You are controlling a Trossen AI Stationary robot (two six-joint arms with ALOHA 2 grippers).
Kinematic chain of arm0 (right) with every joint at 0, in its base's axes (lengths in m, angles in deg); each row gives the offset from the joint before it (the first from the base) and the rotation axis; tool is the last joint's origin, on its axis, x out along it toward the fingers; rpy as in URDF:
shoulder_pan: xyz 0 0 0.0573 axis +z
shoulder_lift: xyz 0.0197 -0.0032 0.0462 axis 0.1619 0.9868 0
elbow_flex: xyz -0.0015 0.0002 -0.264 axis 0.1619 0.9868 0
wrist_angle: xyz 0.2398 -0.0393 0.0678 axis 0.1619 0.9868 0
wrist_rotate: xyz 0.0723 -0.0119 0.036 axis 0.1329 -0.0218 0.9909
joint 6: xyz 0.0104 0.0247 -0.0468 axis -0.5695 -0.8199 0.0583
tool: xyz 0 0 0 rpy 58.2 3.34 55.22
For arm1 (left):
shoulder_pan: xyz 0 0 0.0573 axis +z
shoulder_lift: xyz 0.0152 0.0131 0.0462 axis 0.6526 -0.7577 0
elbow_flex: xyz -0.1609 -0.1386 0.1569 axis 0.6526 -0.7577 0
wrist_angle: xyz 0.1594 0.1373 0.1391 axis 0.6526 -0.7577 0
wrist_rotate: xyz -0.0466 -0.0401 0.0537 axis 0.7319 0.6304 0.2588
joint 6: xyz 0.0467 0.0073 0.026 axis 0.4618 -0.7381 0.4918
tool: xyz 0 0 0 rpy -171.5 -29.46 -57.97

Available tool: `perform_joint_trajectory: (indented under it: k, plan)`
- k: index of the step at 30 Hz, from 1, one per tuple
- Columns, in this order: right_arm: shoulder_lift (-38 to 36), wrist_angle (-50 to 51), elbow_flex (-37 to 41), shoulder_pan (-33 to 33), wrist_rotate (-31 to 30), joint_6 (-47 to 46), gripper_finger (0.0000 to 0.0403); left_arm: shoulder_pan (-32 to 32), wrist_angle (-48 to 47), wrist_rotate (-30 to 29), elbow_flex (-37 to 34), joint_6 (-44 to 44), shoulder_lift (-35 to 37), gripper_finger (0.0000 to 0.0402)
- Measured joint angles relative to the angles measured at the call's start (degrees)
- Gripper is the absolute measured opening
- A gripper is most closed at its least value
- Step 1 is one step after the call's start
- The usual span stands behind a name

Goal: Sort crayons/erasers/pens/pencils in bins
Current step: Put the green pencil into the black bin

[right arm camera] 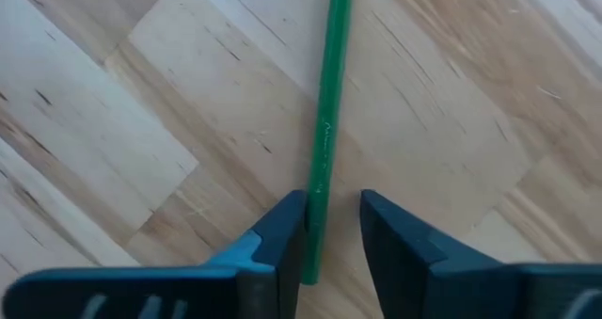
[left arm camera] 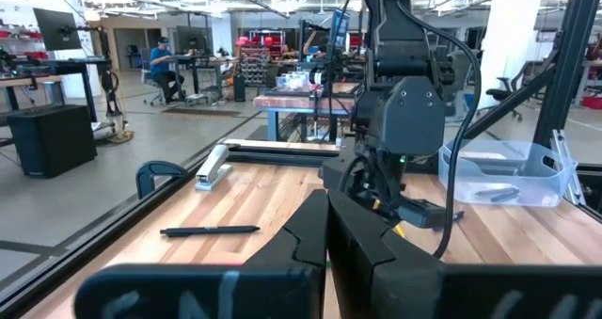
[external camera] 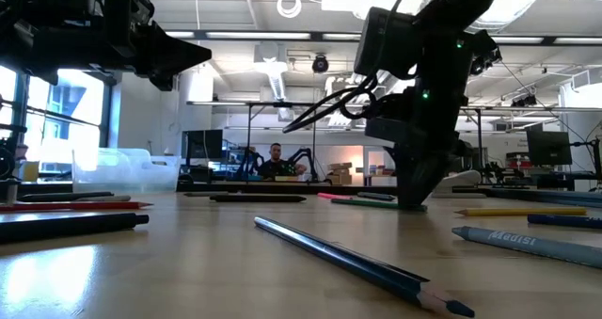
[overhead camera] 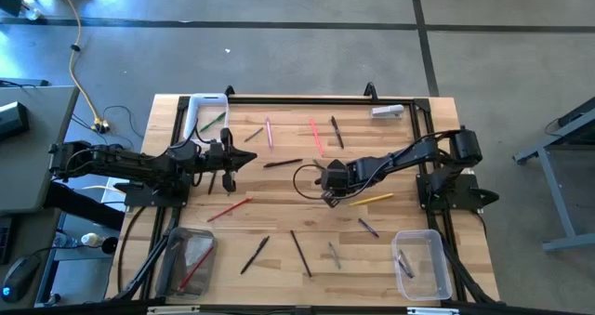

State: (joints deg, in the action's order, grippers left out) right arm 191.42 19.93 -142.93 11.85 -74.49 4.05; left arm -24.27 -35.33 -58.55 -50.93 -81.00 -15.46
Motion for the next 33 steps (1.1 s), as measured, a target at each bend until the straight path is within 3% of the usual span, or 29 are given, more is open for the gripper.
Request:
perform_joint_trajectory:
  k: [15, 33]
  plan:
    - [0.15, 1.38, 0.09, -0.23, 0.41, 1.16, 0.0029, 0.00, 0.01, 0.00, 0.00, 0.00, 0.01, 0.0001]
    - [0.24, 1.52, 0.15, -0.18, 1.59, 1.15, 0.0023, -0.01, 0.00, 0.00, 0.00, -0.04, 0.00, 0.0000]
